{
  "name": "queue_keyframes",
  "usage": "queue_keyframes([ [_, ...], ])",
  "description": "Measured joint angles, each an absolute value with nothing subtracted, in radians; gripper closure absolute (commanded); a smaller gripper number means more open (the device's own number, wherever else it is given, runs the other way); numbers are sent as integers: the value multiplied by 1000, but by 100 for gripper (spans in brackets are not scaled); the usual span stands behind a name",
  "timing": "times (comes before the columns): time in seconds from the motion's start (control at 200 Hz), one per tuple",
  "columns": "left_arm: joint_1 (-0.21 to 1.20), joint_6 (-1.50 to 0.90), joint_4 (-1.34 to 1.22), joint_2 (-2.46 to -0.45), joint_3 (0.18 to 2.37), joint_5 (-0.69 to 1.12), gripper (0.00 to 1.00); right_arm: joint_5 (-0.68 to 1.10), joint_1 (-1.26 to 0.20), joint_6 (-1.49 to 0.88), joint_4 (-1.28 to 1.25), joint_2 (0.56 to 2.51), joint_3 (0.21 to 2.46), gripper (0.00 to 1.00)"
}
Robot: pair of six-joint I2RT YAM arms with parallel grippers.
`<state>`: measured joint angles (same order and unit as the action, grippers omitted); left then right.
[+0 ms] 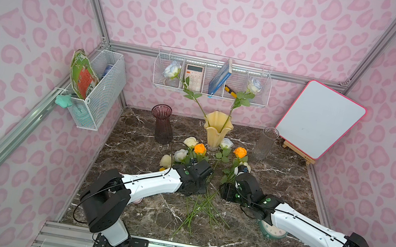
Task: Arrange the flowers in different vases according to their colors
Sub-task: Pick up the flower at the center of the board.
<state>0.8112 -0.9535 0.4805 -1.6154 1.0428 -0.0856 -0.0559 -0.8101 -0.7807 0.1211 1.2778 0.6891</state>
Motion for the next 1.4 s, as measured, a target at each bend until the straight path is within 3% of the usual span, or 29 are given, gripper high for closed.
queue_keyframes([
  [0.35,804,-985,458,-1724,1074,-73,52,-36,-810,-785,83,1289,667,33],
  [1.191,791,-988,431,-1730,1079,-138,92,-38,-810,-789,55,1259,629,33],
  [1.402,802,-962,466,-1674,1078,-171,91,-30,-810,-789,49,1284,658,31],
])
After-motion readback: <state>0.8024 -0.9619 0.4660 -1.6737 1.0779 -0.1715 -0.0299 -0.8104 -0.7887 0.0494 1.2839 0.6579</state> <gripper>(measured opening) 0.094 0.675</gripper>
